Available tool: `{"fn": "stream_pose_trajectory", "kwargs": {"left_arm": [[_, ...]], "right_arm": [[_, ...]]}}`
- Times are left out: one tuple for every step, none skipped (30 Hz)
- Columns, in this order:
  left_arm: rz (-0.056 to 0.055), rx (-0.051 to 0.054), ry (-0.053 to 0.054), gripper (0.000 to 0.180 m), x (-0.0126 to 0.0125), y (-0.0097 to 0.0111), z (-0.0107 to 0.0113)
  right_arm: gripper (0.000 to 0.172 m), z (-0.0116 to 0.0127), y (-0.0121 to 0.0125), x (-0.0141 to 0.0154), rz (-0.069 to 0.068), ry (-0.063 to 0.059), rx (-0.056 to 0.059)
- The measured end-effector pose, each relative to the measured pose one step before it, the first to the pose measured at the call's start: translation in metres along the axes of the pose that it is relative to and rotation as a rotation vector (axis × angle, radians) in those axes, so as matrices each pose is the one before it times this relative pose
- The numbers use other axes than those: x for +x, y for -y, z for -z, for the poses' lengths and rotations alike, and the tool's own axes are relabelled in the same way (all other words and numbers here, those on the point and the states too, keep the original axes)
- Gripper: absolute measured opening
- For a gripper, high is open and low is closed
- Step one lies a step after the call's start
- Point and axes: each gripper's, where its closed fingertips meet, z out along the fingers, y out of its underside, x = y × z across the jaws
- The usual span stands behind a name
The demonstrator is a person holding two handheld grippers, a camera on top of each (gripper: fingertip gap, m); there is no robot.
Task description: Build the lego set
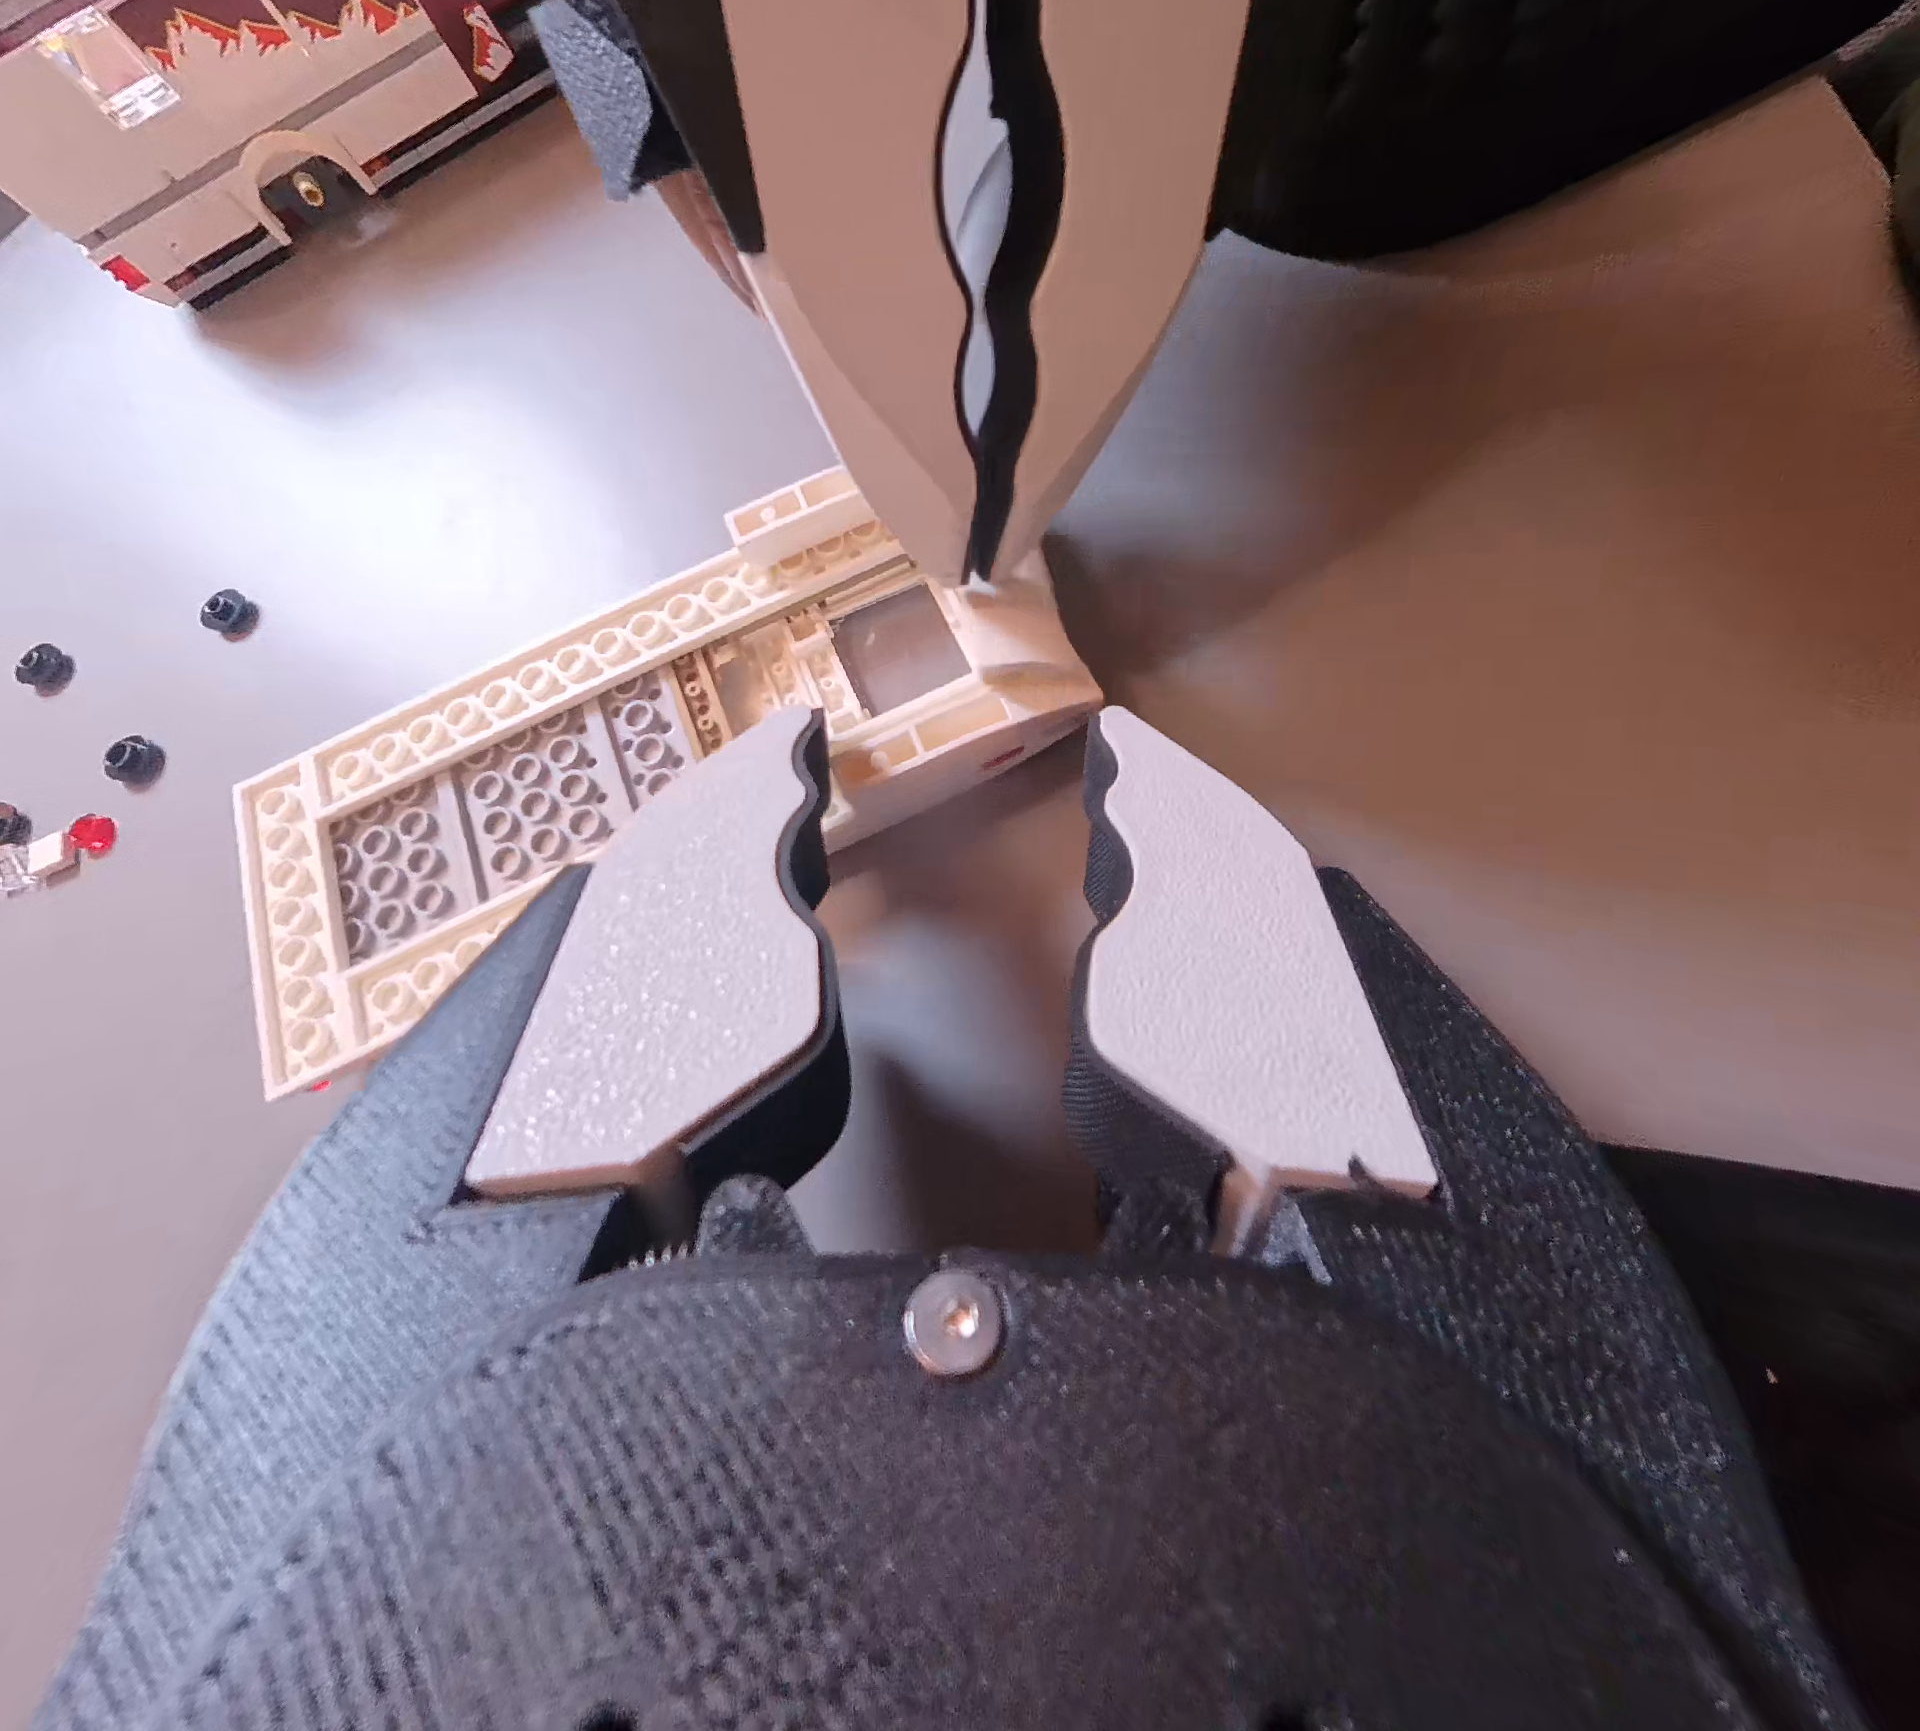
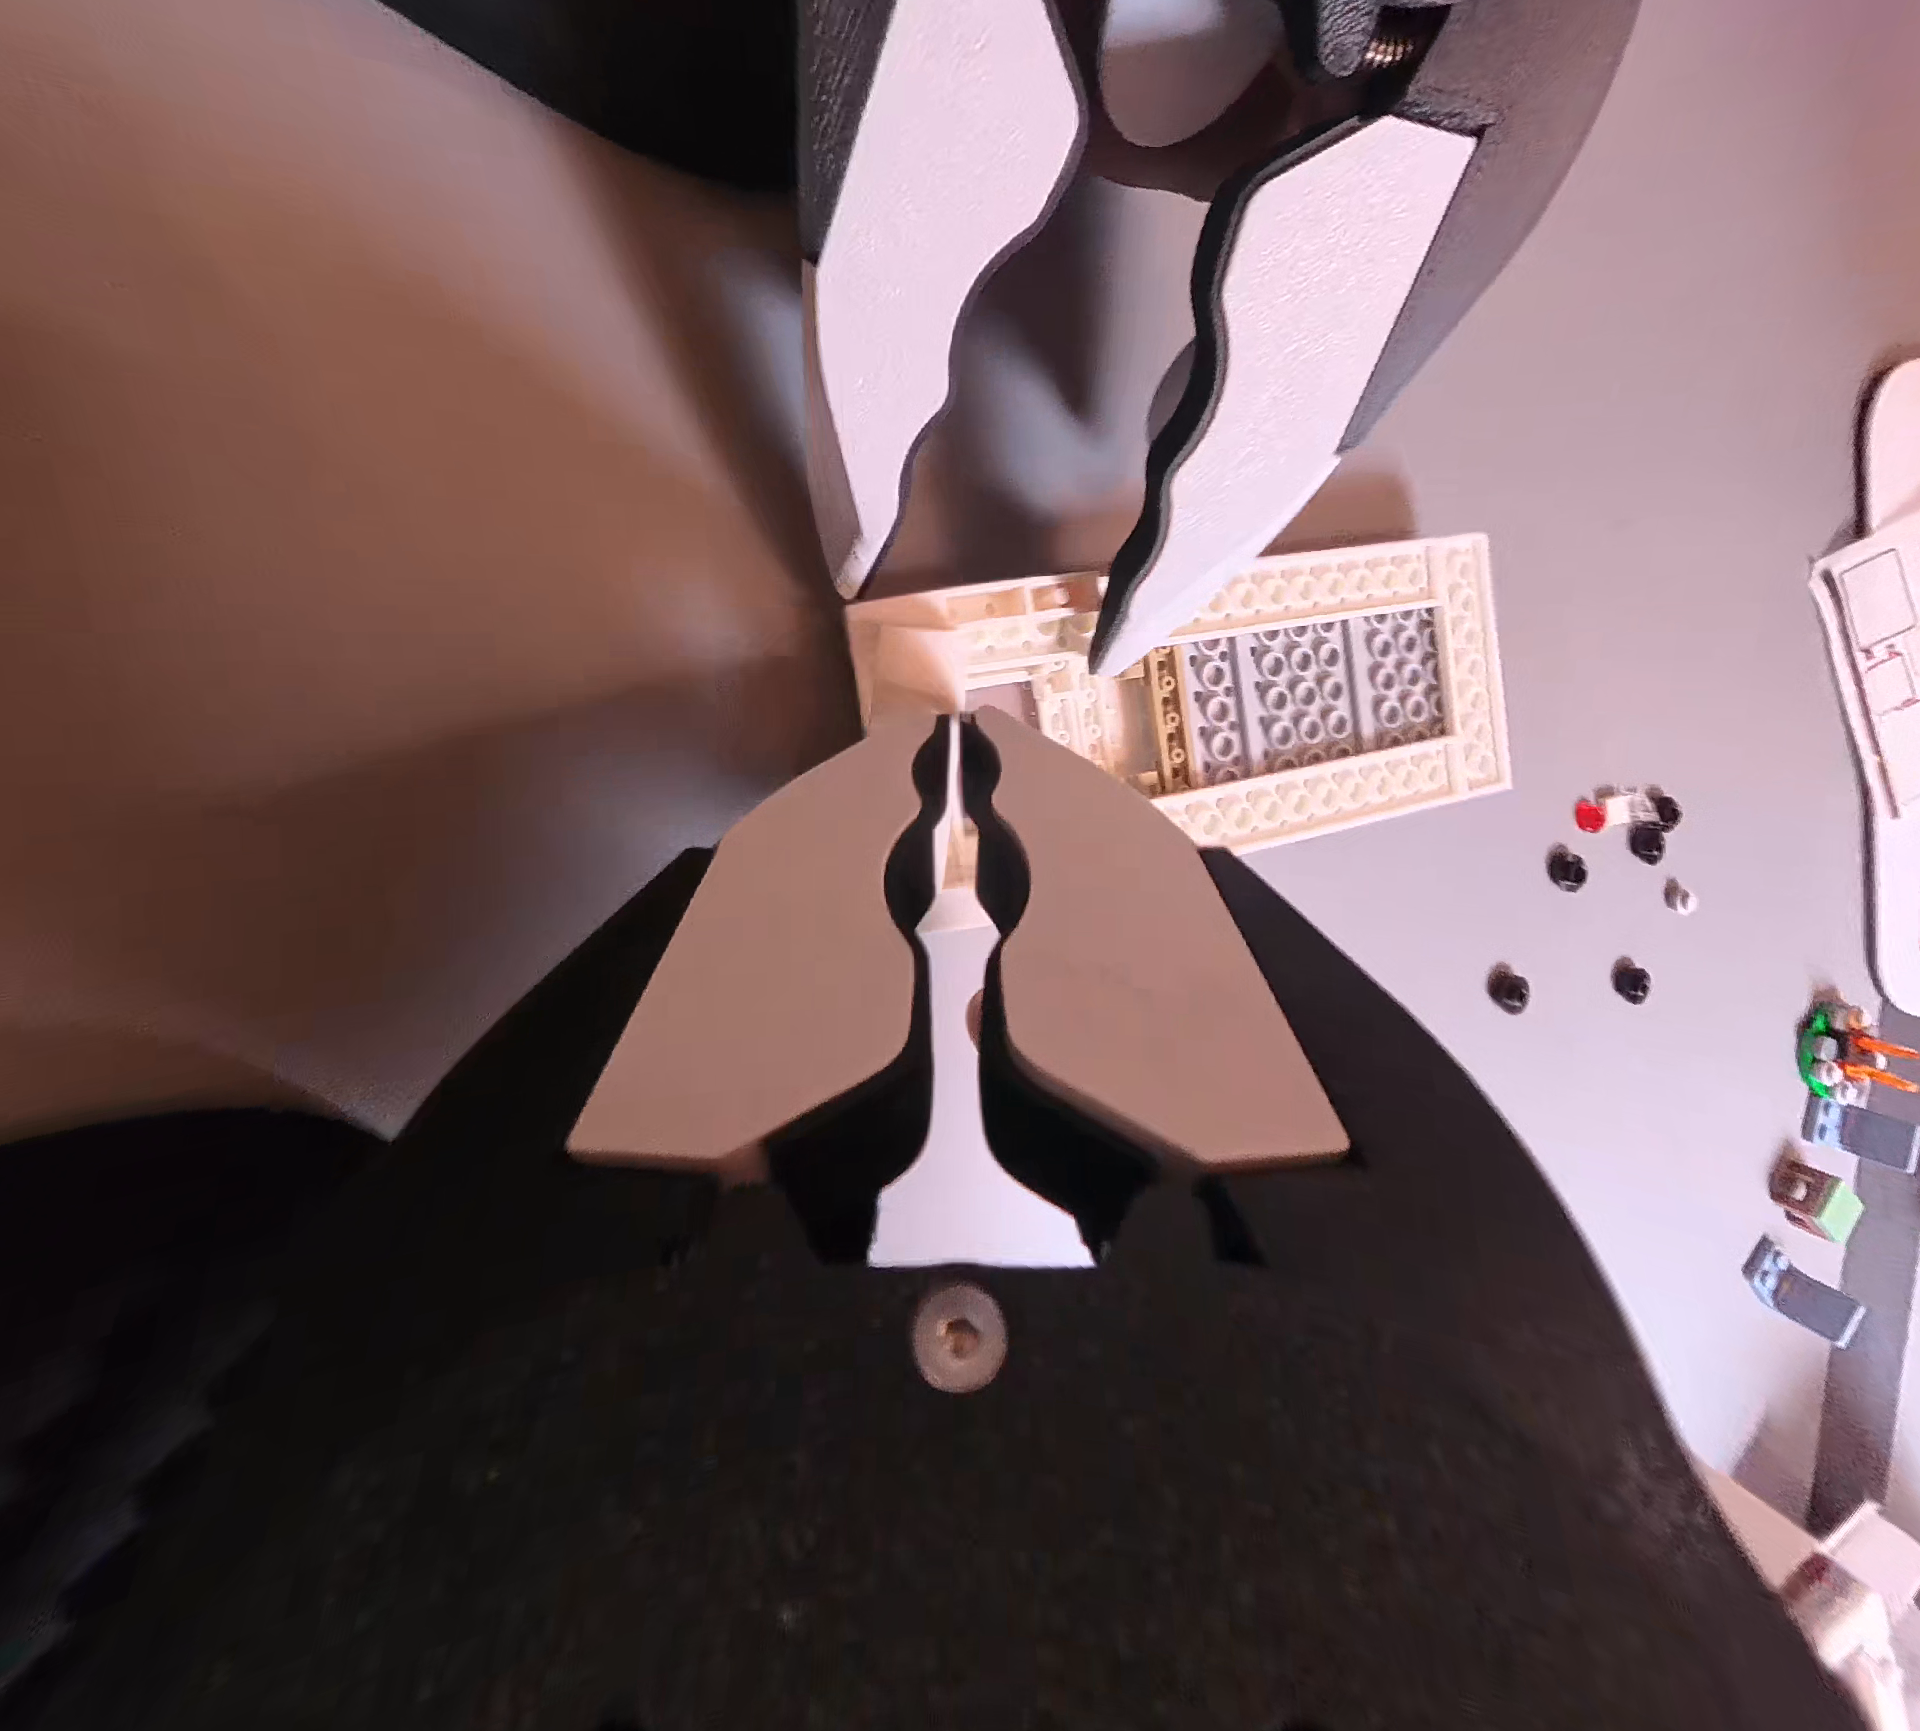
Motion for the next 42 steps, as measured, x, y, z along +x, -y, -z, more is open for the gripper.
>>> {"fn": "stream_pose_trajectory", "kwargs": {"left_arm": [[-0.0016,0.0002,-0.0009,0.047,0.0002,-0.00007,-0.00001],[-0.0025,-0.0001,0.0,0.046,0.00023,-0.00001,-0.00023],[-0.0019,-0.0034,0.0003,0.046,0.00013,-0.00038,-0.00026],[-0.0023,-0.0065,0.0015,0.047,-0.00005,-0.0011,-0.00045],[-0.0047,-0.0031,0.0015,0.047,0.00008,-0.00027,0.00004],[-0.002,-0.0005,0.0001,0.047,0.00024,0.0005,0.00056],[-0.0006,0.0021,-0.001,0.048,0.00043,0.00133,0.00121],[-0.0019,0.0066,0.0003,0.048,0.00042,0.00239,0.00183],[0.0002,0.0107,-0.003,0.047,0.00104,0.00377,0.00213],[0.0028,0.0124,-0.0037,0.046,0.00138,0.00466,0.00199],[0.0056,0.0075,0.0007,0.043,0.00123,0.00482,0.00097],[0.0146,-0.0044,0.0101,0.04,-0.0001,0.00359,-0.00072],[0.0237,-0.0153,0.0101,0.039,0.00017,0.00209,-0.00211],[0.0266,-0.0155,0.0028,0.039,0.00183,0.00198,-0.00309],[0.0168,-0.0152,0.0072,0.039,0.00208,0.00156,-0.0033],[-0.0042,-0.0262,0.0235,0.04,-0.00027,-0.00088,-0.00279],[-0.0203,-0.0201,0.0183,0.04,0.00004,-0.0012,-0.00194],[-0.0155,-0.0122,0.0099,0.04,0.00026,-0.00132,-0.0011],[-0.0056,-0.0032,0.0013,0.04,0.0004,-0.001,-0.00071],[0.0024,-0.0016,0.0,0.04,-0.00038,-0.00169,-0.0002],[0.0059,-0.0043,0.003,0.039,-0.00144,-0.00225,0.0],[0.003,-0.0033,0.0046,0.039,-0.00178,-0.00199,0.00026],[-0.0027,0.0011,0.0,0.04,-0.00092,-0.00075,0.00042],[-0.0053,0.0037,-0.002,0.04,-0.00025,-0.00009,0.00032],[-0.0034,-0.0024,0.0016,0.04,-0.00077,-0.00062,0.00028],[-0.003,-0.0048,0.0008,0.04,-0.00065,-0.00107,0.00015],[-0.0033,-0.0013,-0.0004,0.04,-0.00051,-0.00077,0.00036],[-0.0012,0.0031,-0.0026,0.04,-0.00015,-0.0002,0.00047],[-0.0012,0.0024,-0.0016,0.04,-0.00019,-0.00044,0.00027],[-0.0001,-0.0004,0.0022,0.04,-0.00066,-0.00072,0.00036],[0.0008,0.0018,0.0007,0.04,-0.0003,-0.00031,0.00055],[-0.0015,0.0,0.001,0.04,-0.00013,-0.0006,0.00054],[-0.0048,0.001,0.0019,0.04,-0.00002,-0.00033,0.00074],[-0.0075,0.0021,0.0006,0.04,0.00031,-0.00002,0.00089],[-0.0057,0.0006,0.0022,0.041,-0.00007,-0.00002,0.00101],[-0.004,0.0023,-0.0001,0.041,0.00012,0.00029,0.00118],[-0.0021,0.0044,-0.0013,0.041,0.00019,0.00066,0.00131],[-0.0003,0.0049,-0.0017,0.042,0.0001,0.00078,0.00115],[-0.0005,0.0025,-0.0008,0.042,-0.00005,0.00041,0.00108],[0.0008,0.004,0.0,0.042,-0.00017,0.00076,0.00076],[0.0008,0.0041,-0.0007,0.042,0.00022,0.00103,0.00041],[-0.0021,-0.0009,0.0011,0.042,0.00009,0.00047,0.00012]], "right_arm": [[0.0,-0.0005,-0.00063,0.0014,0.003,0.003,-0.0045],[0.0,-0.00054,-0.00048,-0.00079,-0.0014,0.0171,-0.0029],[0.0,-0.00058,0.00017,-0.00059,-0.0032,0.0133,-0.0001],[0.0,-0.00089,-0.00063,0.00044,-0.0004,0.0022,-0.0056],[0.0,-0.00116,-0.00125,0.0015,0.0053,-0.0074,-0.0078],[0.0,-0.00115,-0.00102,0.00021,0.007,-0.0023,-0.0043],[0.0,-0.00086,-0.00037,-0.00055,0.0024,0.0027,0.0003],[0.001,-0.00057,-0.00001,-0.00003,-0.0006,-0.0005,0.0032],[0.001,-0.00009,-0.00005,0.00074,0.0008,-0.005,0.0028],[0.001,0.00024,0.00021,0.00079,0.0004,-0.0054,0.0053],[0.001,0.00033,0.00066,0.00062,-0.0038,-0.0032,0.0082],[0.002,0.00014,0.00039,0.00022,-0.0052,-0.0011,0.0067],[0.002,-0.00018,-0.00026,0.00058,-0.0017,-0.0054,0.0029],[0.002,-0.00035,-0.00076,0.00088,0.0025,-0.0086,0.001],[0.002,-0.00007,-0.00122,0.0002,0.002,-0.0039,-0.0012],[0.002,0.00011,-0.00221,-0.00037,-0.0024,0.001,-0.0061],[0.003,0.00142,-0.00093,0.00024,-0.0054,-0.0034,0.0066],[0.005,0.00326,0.00033,-0.00094,-0.0049,0.0039,0.0177],[0.008,0.00469,0.00128,-0.00309,-0.0026,0.0175,0.0238],[0.01,0.00512,0.00143,-0.00586,0.0016,0.0303,0.0245],[0.013,0.00444,-0.00004,-0.00871,0.0052,0.0453,0.0121],[0.015,0.00265,-0.00244,-0.01045,0.0046,0.0534,-0.0085],[0.017,0.00032,-0.00432,-0.00801,-0.0001,0.0387,-0.0252],[0.02,-0.00158,-0.00528,-0.00449,-0.0012,0.0198,-0.0326],[0.021,-0.00268,-0.00439,-0.00076,0.0001,0.001,-0.0266],[0.021,-0.00274,-0.00331,0.00081,0.0009,-0.0027,-0.017],[0.022,-0.00284,-0.00226,0.00109,-0.0037,0.0019,-0.0105],[0.023,-0.00272,-0.00185,0.00076,-0.0085,0.0082,-0.0095],[0.022,-0.00201,-0.00011,-0.00034,-0.0098,0.0167,-0.0015],[0.022,-0.00079,0.002,-0.00084,-0.0107,0.0196,0.009],[0.019,-0.00079,0.00038,-0.00072,-0.0037,0.0155,-0.0046],[0.016,-0.00026,-0.0002,-0.00045,0.0011,0.0093,-0.0078],[0.016,0.00012,0.00033,-0.00164,0.0053,0.0135,-0.0054],[0.016,0.00069,0.00173,-0.00061,0.0019,0.005,0.0026],[0.016,0.00176,0.00368,0.0009,0.0004,-0.0043,0.0139],[0.016,0.00307,0.00499,0.00227,0.0001,-0.011,0.0205],[0.016,0.00392,0.00512,0.00474,-0.0018,-0.0204,0.0174],[0.016,0.0037,0.00356,0.00656,-0.0015,-0.0267,0.0049],[0.016,0.00239,0.0005,0.00709,0.0039,-0.0255,-0.0141],[0.016,0.00056,-0.00212,0.00664,0.0069,-0.0198,-0.029],[0.016,-0.00123,-0.00386,0.00397,0.0054,-0.0017,-0.0365],[0.016,-0.00187,-0.00333,0.00306,0.0027,0.0013,-0.0309]]}}
